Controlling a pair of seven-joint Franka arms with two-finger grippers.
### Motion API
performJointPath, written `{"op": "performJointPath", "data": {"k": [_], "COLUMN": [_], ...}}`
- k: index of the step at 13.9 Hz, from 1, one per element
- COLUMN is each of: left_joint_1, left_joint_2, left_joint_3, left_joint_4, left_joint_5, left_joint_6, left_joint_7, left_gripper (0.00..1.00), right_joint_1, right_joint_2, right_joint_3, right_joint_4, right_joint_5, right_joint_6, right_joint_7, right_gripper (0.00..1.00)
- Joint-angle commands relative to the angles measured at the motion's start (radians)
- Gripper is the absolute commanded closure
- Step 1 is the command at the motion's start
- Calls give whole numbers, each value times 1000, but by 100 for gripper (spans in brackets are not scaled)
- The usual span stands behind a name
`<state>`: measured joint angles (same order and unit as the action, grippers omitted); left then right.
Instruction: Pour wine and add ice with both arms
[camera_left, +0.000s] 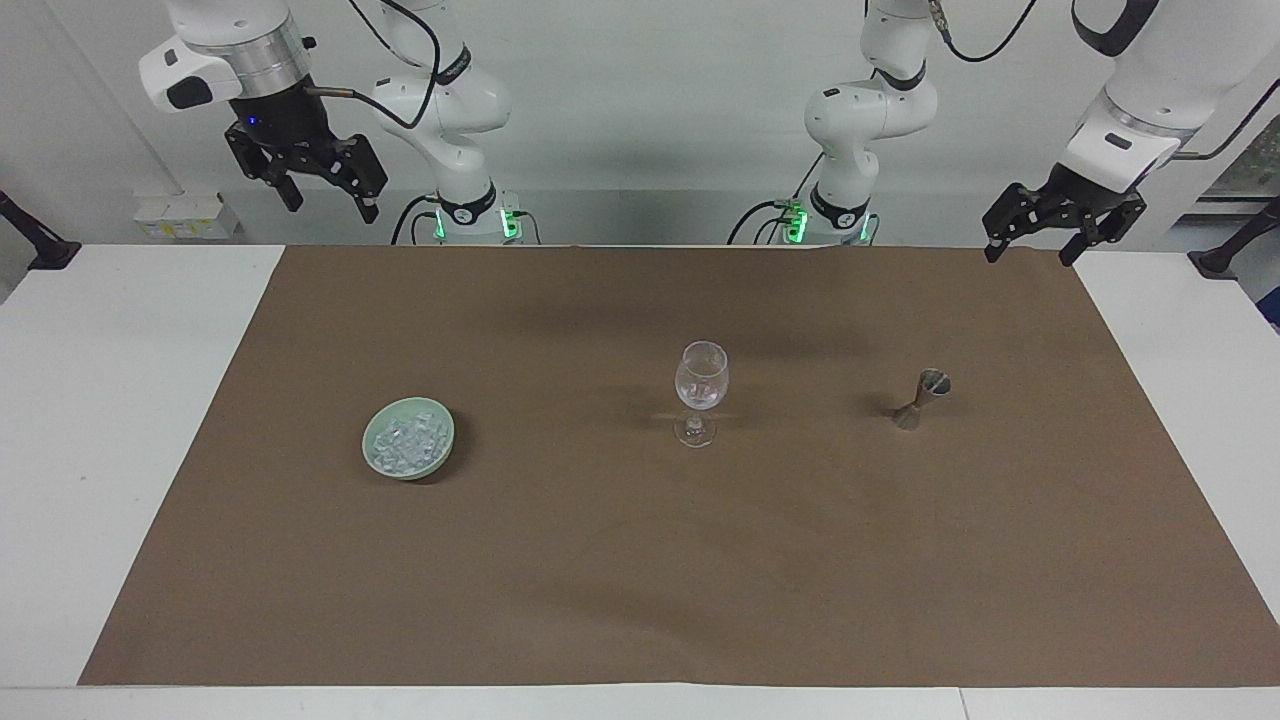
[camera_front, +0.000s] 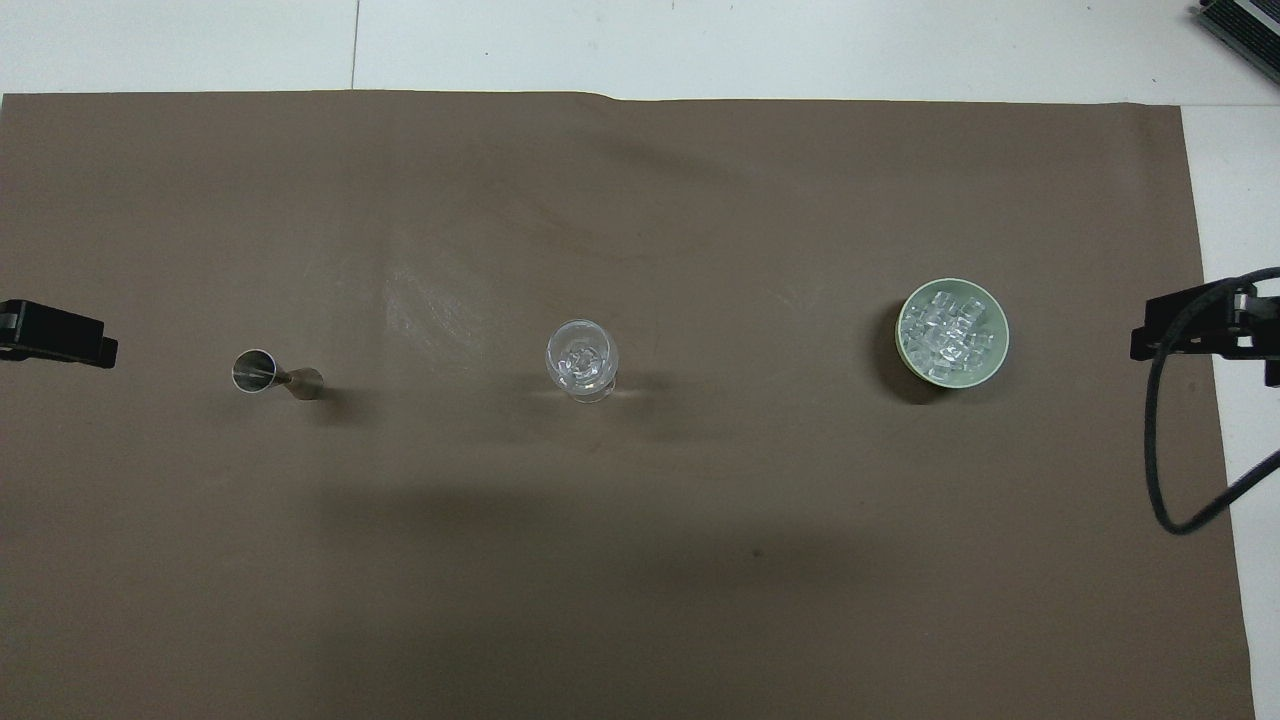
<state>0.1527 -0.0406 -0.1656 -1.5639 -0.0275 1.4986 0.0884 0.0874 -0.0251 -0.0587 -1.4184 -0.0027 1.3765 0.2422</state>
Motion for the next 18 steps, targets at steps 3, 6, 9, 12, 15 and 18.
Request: {"op": "performJointPath", "data": {"k": [3, 6, 9, 12, 15, 18], "left_joint_1": [-60, -90, -72, -65, -65, -65], "left_joint_2": [-21, -21, -22, -21, -25, -25], "left_joint_3": [33, 69, 61, 60, 63, 74], "left_joint_4": [-21, -22, -22, -21, -15, -15], "left_joint_5": [26, 26, 26, 17, 12, 12], "left_joint_6": [9, 6, 3, 3, 2, 0], "left_joint_7": [-7, -12, -6, -7, -16, -16], "left_gripper": [0, 0, 0, 0, 0, 0], "right_joint_1": [3, 3, 5, 5, 5, 5], "right_joint_2": [-35, -36, -35, -35, -36, -36], "right_joint_3": [3, 16, 22, 25, 25, 25], "right_joint_4": [-45, -51, -51, -51, -51, -51], "right_joint_5": [10, 6, -5, -5, -5, -5], "right_joint_6": [6, 6, 15, 15, 15, 13], "right_joint_7": [-37, -75, -83, -83, -83, -77], "right_gripper": [0, 0, 0, 0, 0, 0]}}
